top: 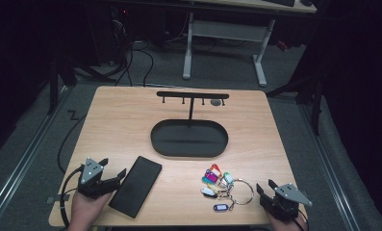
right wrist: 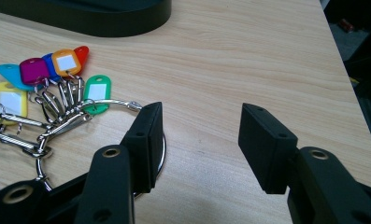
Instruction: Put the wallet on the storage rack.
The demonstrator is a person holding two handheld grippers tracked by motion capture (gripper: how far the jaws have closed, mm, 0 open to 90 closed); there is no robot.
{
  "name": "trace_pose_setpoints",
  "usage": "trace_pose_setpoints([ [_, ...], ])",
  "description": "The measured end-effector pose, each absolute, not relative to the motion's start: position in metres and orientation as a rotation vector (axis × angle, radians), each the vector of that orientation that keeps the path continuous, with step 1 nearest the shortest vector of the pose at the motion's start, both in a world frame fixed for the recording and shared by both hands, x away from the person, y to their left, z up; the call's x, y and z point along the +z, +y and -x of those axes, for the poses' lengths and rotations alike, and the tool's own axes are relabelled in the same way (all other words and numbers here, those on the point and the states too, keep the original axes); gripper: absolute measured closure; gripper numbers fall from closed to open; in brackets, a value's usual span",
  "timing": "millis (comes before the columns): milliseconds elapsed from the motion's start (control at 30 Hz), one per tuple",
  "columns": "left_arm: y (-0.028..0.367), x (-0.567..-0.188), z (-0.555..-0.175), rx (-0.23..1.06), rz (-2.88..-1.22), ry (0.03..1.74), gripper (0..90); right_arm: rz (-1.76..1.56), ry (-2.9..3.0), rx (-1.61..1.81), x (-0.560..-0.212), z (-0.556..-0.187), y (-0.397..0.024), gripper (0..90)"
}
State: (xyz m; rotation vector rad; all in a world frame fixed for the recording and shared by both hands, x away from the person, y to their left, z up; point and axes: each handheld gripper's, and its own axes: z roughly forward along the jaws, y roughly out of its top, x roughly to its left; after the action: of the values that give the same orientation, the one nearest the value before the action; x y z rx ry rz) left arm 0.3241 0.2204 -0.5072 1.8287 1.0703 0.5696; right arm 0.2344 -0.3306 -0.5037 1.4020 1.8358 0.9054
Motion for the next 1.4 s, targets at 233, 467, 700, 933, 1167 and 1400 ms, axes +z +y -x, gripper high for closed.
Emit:
trace_pose_setpoints([
  [233,0.221,-0.511,-0.323,0.56,-1.858,1.067,22.4,-1.448,1.87,0.901,-0.505,-0.248,-0.33,51.6],
  [467,0.222,-0.509,-0.322,0.565,-1.86,1.053,22.4,-1.456,1.924,0.869,-0.502,-0.261,-0.324,52.2],
  [700,0.222,-0.504,-0.324,0.567,-1.84,1.054,22.5,-1.452,1.978,0.819,-0.494,-0.274,-0.32,51.2],
  [933,0.219,-0.499,-0.33,0.554,-1.869,1.026,22.6,-1.473,2.038,0.783,-0.488,-0.285,-0.318,49.1],
  [1167,0.216,-0.503,-0.317,0.434,-1.901,1.031,25.1,-1.489,1.989,0.778,-0.496,-0.284,-0.316,47.1],
  [1400,0.203,-0.51,-0.312,0.375,-1.988,1.038,24.9,-1.476,1.938,0.791,-0.503,-0.278,-0.316,46.7],
])
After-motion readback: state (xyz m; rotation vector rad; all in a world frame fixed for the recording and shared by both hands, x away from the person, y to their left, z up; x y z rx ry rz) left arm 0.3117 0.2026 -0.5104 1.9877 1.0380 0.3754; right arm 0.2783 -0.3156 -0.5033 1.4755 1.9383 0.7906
